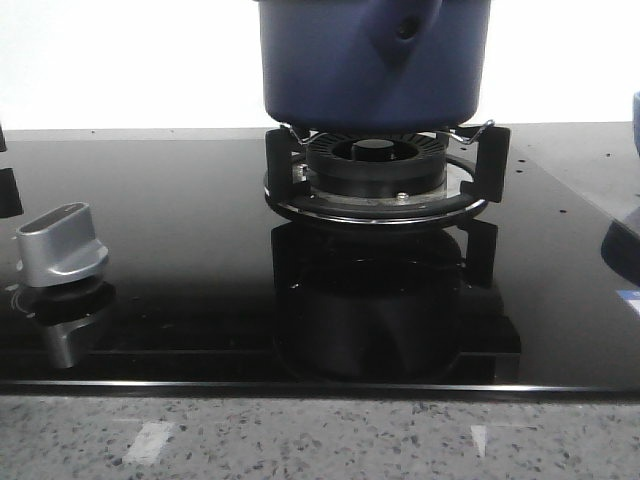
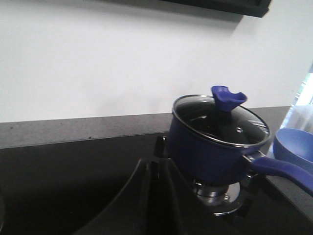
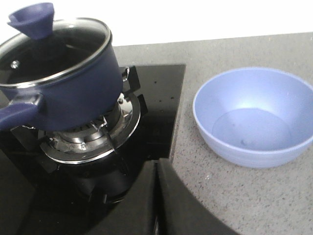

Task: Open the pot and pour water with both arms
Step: 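Grasp the blue lid knob with the left gripper and lift the lid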

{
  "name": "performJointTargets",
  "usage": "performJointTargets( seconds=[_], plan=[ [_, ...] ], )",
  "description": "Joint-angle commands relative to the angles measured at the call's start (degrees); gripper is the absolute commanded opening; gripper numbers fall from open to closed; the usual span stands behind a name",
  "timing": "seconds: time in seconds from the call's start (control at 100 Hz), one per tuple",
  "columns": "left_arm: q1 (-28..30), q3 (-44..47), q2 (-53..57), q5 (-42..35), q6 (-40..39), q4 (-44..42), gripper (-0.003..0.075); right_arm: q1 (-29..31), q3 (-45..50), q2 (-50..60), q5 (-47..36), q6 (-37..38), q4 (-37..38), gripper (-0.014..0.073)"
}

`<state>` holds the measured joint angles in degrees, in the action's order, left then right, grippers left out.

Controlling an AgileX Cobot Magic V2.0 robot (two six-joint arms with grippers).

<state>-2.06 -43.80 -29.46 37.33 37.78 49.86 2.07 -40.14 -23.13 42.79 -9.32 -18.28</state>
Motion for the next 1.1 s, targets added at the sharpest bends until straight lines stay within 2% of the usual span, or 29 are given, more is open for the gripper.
performJointTargets(
  seconds=[0.0,0.06,0.17,0.25,0.34,0.54,0.64,0.77,0.94,1.09],
  plan=[
    [0.0,-2.9,-3.0,-0.6,6.9,10.0,0.0056,-0.1,-2.7,-1.6,-2.9,-1.4,0.1,-0.0006],
    [0.0,-3.0,-4.4,-0.6,10.9,15.8,0.0146,-0.5,-2.8,-1.8,-2.8,-1.4,0.1,0.0069],
    [-1.5,-3.0,-7.5,0.1,21.0,25.5,0.0305,-0.7,-2.9,-1.8,-2.8,-1.4,0.1,0.0289],
    [-3.4,-3.0,-10.2,1.9,27.4,29.6,0.0350,-0.7,-3.0,-1.8,-3.2,-1.4,0.1,0.0391],
    [-6.1,-3.0,-13.6,4.5,34.3,33.7,0.0347,-0.7,-3.0,-1.8,-3.3,-1.4,0.1,0.0395],
    [-11.8,-3.4,-24.0,4.4,50.0,46.1,0.0347,-0.7,-3.0,-1.8,-3.3,-1.4,0.1,0.0395],
    [-14.5,-6.2,-30.2,4.4,55.5,48.0,0.0348,-0.7,-3.0,-1.8,-3.1,-1.4,0.1,0.0395],
    [-17.0,-12.5,-39.0,4.2,57.3,48.0,0.0368,-0.7,-3.0,-1.8,-2.1,-1.4,0.2,0.0395],
    [-18.9,-21.9,-49.8,4.6,57.7,48.0,0.0454,-0.7,-3.0,-1.8,-1.0,-1.4,0.2,0.0395],
    [-20.7,-29.3,-57.4,5.5,57.7,47.8,0.0456,-0.7,-3.0,-1.8,-0.8,-1.4,0.2,0.0395]
  ],
)
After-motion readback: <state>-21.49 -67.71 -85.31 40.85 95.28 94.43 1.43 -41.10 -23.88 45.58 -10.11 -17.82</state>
